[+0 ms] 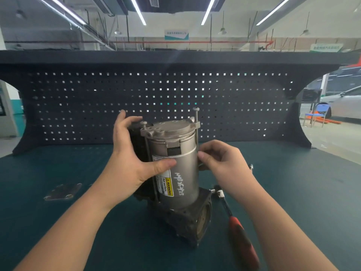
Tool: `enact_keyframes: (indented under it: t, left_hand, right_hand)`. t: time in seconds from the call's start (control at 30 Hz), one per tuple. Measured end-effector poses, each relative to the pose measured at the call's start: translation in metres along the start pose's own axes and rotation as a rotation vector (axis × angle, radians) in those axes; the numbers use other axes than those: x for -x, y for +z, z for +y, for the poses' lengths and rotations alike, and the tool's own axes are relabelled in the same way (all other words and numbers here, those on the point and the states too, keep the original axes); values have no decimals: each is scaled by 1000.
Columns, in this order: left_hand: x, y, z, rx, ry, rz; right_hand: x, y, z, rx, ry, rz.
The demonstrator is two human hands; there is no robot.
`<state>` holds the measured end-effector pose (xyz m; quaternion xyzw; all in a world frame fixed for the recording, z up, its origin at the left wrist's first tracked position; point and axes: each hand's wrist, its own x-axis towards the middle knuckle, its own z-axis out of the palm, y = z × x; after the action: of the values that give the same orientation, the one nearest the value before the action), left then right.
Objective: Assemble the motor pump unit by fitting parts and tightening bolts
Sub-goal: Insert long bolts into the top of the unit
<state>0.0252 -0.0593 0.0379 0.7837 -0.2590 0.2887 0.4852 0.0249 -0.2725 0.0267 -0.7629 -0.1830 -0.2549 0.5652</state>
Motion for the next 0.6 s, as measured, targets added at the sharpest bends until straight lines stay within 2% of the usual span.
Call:
enact_keyframes:
  t: [0.17, 0.37, 0.6]
  left_hand:
    - [-1, -1, -5, 44, 2, -6]
    - [1, 0, 0, 13, 24, -15]
    - [0, 0, 3, 29, 27, -10]
  right_hand:
    - [2, 0, 1, 1, -2, 13]
    - [12, -5, 3, 26, 26, -52]
    - [14, -3, 4, 139, -8, -41]
